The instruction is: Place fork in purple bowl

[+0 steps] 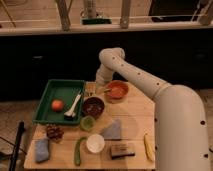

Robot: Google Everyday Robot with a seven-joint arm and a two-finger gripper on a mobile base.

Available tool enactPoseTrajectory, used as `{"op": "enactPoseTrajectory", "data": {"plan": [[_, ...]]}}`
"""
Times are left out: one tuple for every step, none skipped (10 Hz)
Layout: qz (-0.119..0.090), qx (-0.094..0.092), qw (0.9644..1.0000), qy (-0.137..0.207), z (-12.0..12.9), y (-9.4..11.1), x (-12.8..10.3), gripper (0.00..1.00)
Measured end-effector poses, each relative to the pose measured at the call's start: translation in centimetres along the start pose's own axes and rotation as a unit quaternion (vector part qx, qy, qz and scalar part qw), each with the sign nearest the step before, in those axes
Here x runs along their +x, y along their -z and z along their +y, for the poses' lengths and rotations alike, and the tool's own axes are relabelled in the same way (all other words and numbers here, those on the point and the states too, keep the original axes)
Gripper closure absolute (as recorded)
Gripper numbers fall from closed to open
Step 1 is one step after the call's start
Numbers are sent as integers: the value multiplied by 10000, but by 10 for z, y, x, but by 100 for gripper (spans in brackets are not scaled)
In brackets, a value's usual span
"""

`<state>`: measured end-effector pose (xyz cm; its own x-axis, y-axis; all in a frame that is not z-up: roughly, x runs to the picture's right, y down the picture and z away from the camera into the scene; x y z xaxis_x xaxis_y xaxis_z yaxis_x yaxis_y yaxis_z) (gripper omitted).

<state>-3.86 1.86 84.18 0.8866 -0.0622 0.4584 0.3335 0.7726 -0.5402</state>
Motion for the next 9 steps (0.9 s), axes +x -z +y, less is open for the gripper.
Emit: {"op": "enactPoseTrajectory", "data": {"plan": [[0, -29, 10000, 37, 2, -2, -5, 100], [-4, -52, 10000, 66, 3, -3, -8, 100], [-11, -100, 9999, 103, 5, -6, -12, 100], [-12, -152, 9998, 119, 9, -8, -14, 100], [-12, -208, 9997, 128, 13, -9, -15, 100], [-16, -254, 9996, 140, 16, -12, -16, 100], [-20, -277, 9995, 142, 18, -13, -17, 100], [-14, -323, 9994, 134, 22, -15, -16, 100], [-19, -353, 9993, 128, 24, -16, -16, 100]]}}
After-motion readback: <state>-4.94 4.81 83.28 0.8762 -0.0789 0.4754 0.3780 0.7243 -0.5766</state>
